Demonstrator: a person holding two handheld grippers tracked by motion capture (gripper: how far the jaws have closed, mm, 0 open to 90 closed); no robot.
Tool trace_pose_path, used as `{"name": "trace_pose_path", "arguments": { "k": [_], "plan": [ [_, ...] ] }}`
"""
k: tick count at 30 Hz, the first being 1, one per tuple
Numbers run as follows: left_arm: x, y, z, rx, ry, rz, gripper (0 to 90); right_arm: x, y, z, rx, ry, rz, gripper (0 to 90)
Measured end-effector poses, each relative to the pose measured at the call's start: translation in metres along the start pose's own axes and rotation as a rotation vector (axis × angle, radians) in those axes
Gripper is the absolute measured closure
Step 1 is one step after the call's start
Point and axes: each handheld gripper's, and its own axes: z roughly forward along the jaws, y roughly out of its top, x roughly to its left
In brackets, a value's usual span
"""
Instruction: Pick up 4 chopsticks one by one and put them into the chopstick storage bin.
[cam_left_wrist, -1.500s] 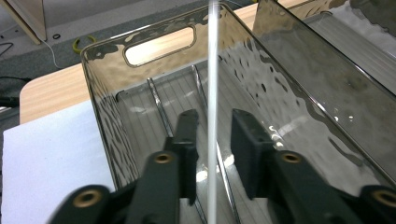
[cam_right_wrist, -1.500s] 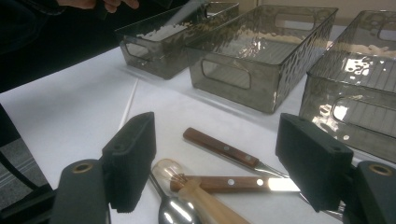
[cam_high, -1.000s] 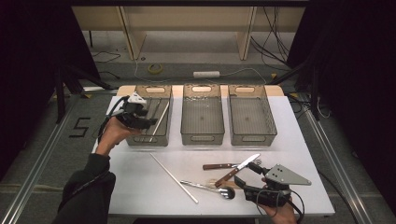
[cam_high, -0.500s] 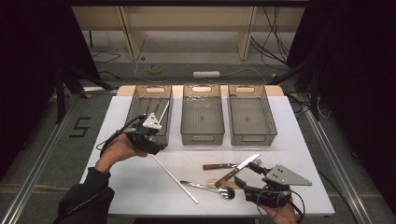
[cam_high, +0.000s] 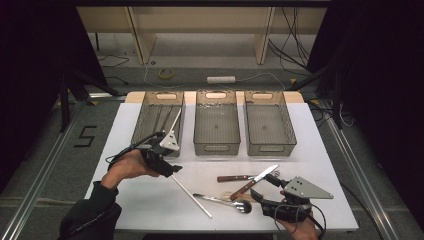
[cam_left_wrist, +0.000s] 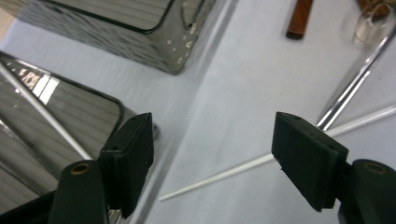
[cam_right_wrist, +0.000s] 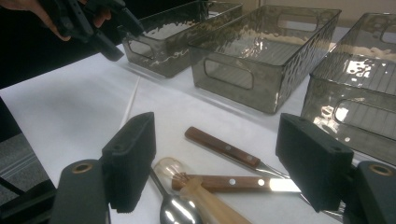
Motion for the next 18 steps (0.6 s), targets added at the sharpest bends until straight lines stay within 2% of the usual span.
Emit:
{"name": "trace_pose_path", "arguments": {
  "k": [7, 14, 18],
  "plan": [
    [-0.015, 0.002, 0.01, 0.064, -0.043, 0.092, 27.4, 0.0, 0.0, 0.0, 0.001, -0.001, 0.0, 29.8],
    [-0.025, 0.004, 0.022, 0.115, -0.104, 0.162, 27.0, 0.0, 0.0, 0.0, 0.005, 0.0, -0.001, 29.8],
    [-0.03, 0.006, 0.028, 0.146, -0.119, 0.212, 29.5, -0.001, -0.001, 0.001, 0.005, 0.001, -0.001, 29.8]
  ]
}}
